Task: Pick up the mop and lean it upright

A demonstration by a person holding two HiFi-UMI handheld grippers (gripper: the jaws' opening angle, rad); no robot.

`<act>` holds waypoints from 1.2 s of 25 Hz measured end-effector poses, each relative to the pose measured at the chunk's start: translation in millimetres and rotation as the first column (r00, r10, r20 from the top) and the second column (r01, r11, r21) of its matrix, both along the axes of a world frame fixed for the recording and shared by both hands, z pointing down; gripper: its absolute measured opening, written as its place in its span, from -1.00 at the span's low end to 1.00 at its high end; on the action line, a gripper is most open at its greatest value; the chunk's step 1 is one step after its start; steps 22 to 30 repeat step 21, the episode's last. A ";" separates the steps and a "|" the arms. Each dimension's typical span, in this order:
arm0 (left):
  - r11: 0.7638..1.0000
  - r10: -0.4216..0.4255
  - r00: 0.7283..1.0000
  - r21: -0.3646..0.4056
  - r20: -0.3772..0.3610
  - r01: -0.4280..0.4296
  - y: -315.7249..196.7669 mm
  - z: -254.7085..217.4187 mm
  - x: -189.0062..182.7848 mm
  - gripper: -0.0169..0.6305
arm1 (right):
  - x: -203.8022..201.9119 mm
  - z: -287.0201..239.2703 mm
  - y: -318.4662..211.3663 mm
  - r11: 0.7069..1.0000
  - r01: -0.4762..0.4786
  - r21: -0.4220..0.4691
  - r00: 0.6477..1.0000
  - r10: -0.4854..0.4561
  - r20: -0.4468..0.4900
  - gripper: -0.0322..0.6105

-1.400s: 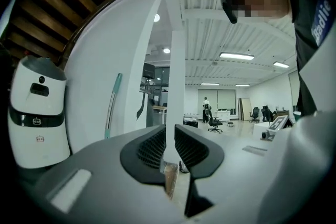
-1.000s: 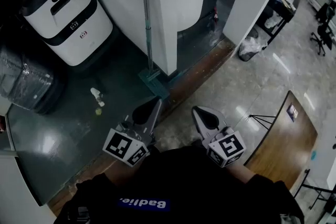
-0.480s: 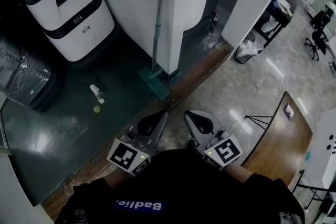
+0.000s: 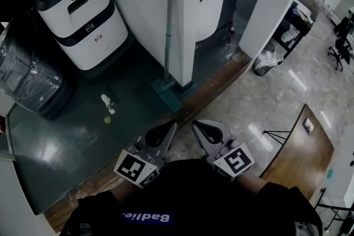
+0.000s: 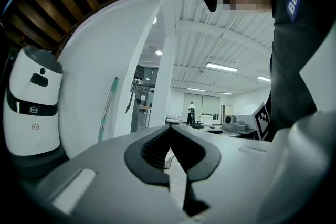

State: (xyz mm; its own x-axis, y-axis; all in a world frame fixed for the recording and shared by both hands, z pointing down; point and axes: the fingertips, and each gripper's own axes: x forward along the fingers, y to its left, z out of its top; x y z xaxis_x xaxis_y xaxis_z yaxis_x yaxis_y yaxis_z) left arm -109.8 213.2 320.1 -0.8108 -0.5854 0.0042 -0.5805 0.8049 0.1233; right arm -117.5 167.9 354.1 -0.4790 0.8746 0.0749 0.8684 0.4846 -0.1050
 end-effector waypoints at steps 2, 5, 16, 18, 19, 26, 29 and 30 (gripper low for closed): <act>1.000 0.003 1.000 -0.006 0.005 -0.003 -3.4 -2.0 -1.4 -0.89 | -0.8 -1.3 -2.8 1.000 -0.005 -0.006 1.000 0.005 0.002 -0.89; 1.000 0.005 1.000 -0.011 0.012 -0.005 -7.1 -2.1 -1.5 -0.89 | -0.8 -1.6 -6.0 1.000 -0.004 -0.002 1.000 0.004 0.007 -0.89; 1.000 0.008 1.000 -0.011 0.015 -0.008 -13.0 -1.3 -2.0 -0.89 | -2.0 -0.9 -11.8 1.000 -0.012 0.002 1.000 0.012 0.004 -0.89; 1.000 0.008 1.000 -0.013 0.015 -0.007 -12.5 -1.5 -1.3 -0.89 | -1.4 -0.1 -11.2 1.000 -0.010 0.003 1.000 0.010 0.005 -0.89; 1.000 0.007 1.000 -0.014 0.016 -0.007 -12.2 -1.8 -1.1 -0.89 | -1.3 0.4 -10.9 1.000 -0.009 0.005 1.000 0.009 0.005 -0.89; 1.000 0.007 1.000 -0.013 0.018 -0.007 -11.6 -2.3 -0.9 -0.89 | -1.0 1.7 -10.3 1.000 -0.008 0.007 1.000 0.008 0.003 -0.89; 1.000 0.007 1.000 -0.013 0.018 -0.007 -11.6 -2.3 -0.9 -0.89 | -1.0 1.7 -10.3 1.000 -0.008 0.007 1.000 0.008 0.003 -0.89; 1.000 0.007 1.000 -0.013 0.018 -0.007 -11.6 -2.3 -0.9 -0.89 | -1.0 1.7 -10.3 1.000 -0.008 0.007 1.000 0.008 0.003 -0.89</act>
